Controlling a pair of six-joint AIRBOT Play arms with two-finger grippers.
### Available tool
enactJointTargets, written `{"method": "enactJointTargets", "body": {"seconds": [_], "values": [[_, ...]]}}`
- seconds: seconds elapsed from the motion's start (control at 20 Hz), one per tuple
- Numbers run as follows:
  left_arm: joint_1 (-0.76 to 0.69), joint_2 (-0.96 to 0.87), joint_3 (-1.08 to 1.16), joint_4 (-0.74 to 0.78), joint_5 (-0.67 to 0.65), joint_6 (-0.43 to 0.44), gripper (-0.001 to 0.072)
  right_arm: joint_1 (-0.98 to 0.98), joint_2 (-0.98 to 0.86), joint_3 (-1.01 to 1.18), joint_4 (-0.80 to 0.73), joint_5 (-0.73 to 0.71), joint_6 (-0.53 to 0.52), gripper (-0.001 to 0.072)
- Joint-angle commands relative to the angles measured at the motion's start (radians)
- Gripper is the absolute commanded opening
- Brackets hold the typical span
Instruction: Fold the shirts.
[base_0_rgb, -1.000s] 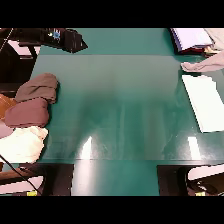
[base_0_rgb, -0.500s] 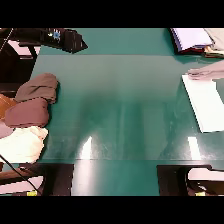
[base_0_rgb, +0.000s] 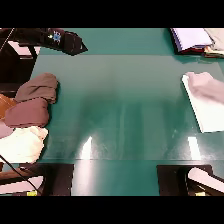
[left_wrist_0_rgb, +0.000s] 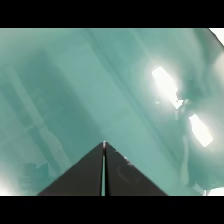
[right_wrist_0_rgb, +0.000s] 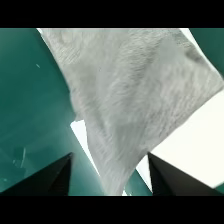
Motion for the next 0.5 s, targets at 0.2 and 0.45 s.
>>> {"method": "enactJointTargets", "body": {"seconds": [0.2, 0.45], "values": [[0.000, 0.001, 0.000, -0.001, 0.003, 0.003, 0.0023, -0.027, 0.126, -0.108, 0.014, 0.014, -0.031, 0.0557], [0.000, 0.001, 0.000, -0.001, 0.029, 0.003, 0.0023, 0.233, 0.198, -0.108, 0.086, -0.053, -0.031, 0.0557]]}}
